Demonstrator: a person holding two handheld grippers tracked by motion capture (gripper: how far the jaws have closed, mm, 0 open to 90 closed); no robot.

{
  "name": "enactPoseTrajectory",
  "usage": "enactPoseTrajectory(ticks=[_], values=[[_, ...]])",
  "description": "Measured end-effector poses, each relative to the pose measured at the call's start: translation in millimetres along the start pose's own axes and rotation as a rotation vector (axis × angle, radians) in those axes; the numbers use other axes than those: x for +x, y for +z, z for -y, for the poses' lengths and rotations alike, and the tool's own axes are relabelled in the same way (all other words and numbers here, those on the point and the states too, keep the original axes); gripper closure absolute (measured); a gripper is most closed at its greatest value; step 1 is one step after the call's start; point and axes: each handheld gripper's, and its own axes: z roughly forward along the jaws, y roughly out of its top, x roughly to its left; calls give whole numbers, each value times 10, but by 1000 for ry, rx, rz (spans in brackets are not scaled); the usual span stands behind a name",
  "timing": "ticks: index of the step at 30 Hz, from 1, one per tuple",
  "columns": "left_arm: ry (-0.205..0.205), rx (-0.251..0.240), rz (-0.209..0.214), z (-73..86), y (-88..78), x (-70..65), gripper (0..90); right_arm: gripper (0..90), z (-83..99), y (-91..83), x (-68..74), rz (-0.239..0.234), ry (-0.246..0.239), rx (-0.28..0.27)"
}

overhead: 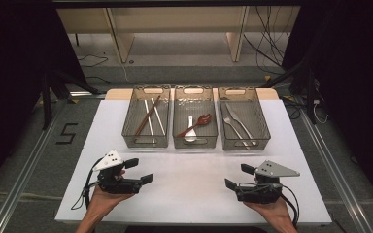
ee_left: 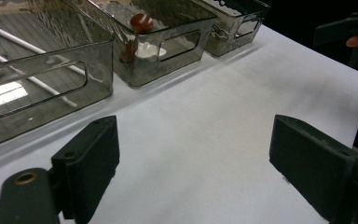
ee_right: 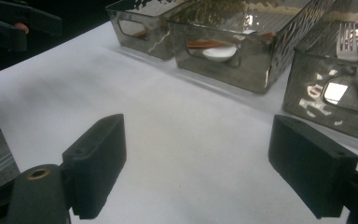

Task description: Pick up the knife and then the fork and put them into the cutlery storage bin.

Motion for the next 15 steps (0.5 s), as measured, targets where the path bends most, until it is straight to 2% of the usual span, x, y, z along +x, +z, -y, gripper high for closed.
enactPoseTrajectory(ticks=[7, 15], values=[[0, -5, 0, 30, -15, -20, 157, 195, 84, -5, 0, 6, 10, 4], [0, -4, 1, 54, -19, -23, 157, 195, 99, -23, -19, 7, 20, -10]])
